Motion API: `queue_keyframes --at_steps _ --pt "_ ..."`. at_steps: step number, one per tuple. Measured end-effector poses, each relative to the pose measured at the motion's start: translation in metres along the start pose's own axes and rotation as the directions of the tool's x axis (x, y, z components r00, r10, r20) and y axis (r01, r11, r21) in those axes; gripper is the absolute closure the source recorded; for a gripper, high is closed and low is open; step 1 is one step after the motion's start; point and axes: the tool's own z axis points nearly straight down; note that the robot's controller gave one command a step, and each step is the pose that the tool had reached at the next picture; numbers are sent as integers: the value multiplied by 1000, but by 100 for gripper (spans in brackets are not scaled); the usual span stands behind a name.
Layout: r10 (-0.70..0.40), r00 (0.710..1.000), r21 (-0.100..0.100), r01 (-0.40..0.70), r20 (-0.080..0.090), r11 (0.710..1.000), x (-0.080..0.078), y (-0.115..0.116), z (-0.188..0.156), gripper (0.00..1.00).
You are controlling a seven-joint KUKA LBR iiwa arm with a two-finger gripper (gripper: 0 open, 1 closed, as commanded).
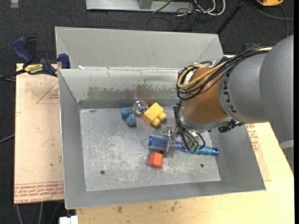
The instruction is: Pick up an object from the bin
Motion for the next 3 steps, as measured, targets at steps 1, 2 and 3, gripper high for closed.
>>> queue_keyframes --at_steps 1,2,3 --pt "-1 1000 2 1 5 1000 -1 1 -31 100" --pt "-3 1000 2 3 6 1000 -1 1 -73 100" --pt "-4 1000 2 4 8 1000 -3 1 -117 100"
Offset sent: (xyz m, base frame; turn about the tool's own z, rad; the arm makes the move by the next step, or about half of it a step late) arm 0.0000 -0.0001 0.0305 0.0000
